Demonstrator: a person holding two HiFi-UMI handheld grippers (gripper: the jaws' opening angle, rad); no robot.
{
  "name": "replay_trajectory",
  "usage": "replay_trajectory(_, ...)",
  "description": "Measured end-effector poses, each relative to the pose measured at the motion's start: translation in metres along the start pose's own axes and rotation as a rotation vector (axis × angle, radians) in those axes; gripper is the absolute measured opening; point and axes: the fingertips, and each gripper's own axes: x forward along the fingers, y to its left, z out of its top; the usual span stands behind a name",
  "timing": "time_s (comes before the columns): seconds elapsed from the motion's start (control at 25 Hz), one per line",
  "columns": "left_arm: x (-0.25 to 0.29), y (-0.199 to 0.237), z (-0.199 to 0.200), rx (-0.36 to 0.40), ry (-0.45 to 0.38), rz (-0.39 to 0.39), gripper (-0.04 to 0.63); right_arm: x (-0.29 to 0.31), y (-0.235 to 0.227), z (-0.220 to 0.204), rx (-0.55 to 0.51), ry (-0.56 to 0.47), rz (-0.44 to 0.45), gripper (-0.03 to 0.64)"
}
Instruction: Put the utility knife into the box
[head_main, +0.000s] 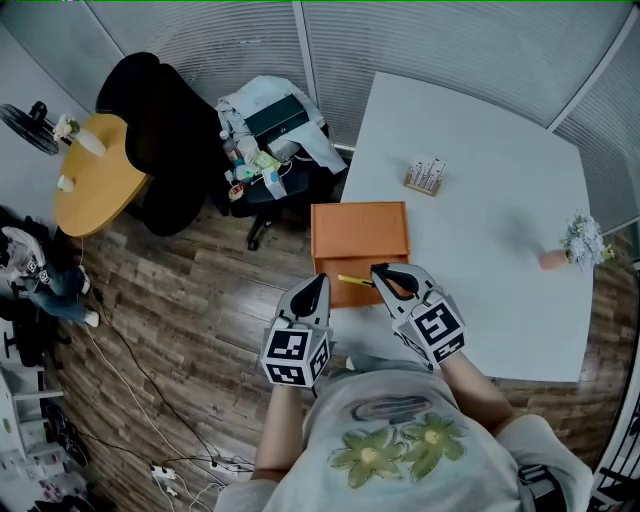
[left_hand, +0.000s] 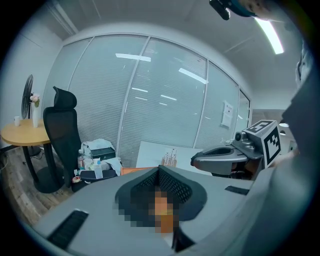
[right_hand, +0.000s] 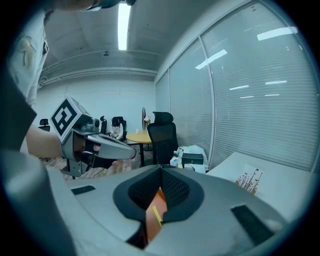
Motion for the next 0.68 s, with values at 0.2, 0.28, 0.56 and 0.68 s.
replay_trajectory(0.2,-0.0016,-0.0006,0.0007,0.0,-0.002,0.001,0.002,-0.0016,0.0033,0.0012,-0.006,-0.003,0.006,0.003)
replay_trajectory(0.28,-0.0012,0.0004,0.0014,-0.001,-0.001,0.002,0.002,-0.0005,0.0035,0.0026,-0.009,-0.003,0.011,0.003)
replay_trajectory(0.56,-0.0038,-0.0002,-0.0008,0.002,-0.002,0.007,0.002,-0.0022,0.0065,-0.001,-0.018,0.005,0.017,0.003)
replay_trajectory(0.68,-0.005,-0.0002,-0.0008,0.003,-0.003,0.008,0.002,-0.0029,0.0076,-0.0019,-0.028,0.011,0.015,0.003)
